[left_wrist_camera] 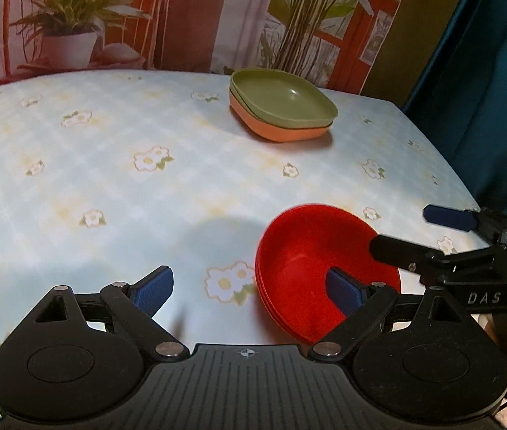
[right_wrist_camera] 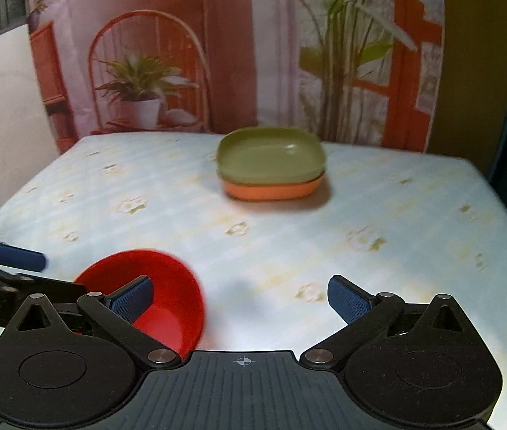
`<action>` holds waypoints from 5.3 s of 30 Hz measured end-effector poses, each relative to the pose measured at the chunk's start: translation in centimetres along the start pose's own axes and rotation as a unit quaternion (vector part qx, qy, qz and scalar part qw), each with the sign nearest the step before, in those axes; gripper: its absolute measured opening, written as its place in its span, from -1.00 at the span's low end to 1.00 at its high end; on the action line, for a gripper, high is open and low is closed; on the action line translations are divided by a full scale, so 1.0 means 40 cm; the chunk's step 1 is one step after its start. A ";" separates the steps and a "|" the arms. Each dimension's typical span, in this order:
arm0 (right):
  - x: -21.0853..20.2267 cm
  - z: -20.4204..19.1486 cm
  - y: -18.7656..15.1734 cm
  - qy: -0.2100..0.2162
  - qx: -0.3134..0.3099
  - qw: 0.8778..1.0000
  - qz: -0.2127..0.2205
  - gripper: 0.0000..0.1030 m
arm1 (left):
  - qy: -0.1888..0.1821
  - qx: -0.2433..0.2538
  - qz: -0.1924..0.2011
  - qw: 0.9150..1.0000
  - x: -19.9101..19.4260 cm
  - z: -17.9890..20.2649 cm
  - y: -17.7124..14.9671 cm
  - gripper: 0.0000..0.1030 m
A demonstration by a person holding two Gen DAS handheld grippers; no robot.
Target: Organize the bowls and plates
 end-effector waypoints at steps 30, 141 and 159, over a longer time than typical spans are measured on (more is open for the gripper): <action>0.025 -0.032 -0.082 0.089 0.060 0.993 -0.052 -0.52 | -0.072 -0.056 -0.022 0.996 0.043 -0.004 -0.055 -0.54; 0.061 0.094 0.377 -0.024 0.034 0.997 0.067 0.99 | 0.092 0.064 0.190 0.975 -0.027 0.013 0.346 1.00; -0.201 -0.018 0.352 -0.010 0.029 0.993 0.113 0.99 | 0.156 0.036 0.248 0.956 -0.324 0.015 0.225 1.00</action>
Point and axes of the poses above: each gripper's, at about its wrist camera, not at the fingertips, and x roughly the way its jaws point, z to its right, y to its top, the point moved 3 cm from there along x, roughly the way its jaws point
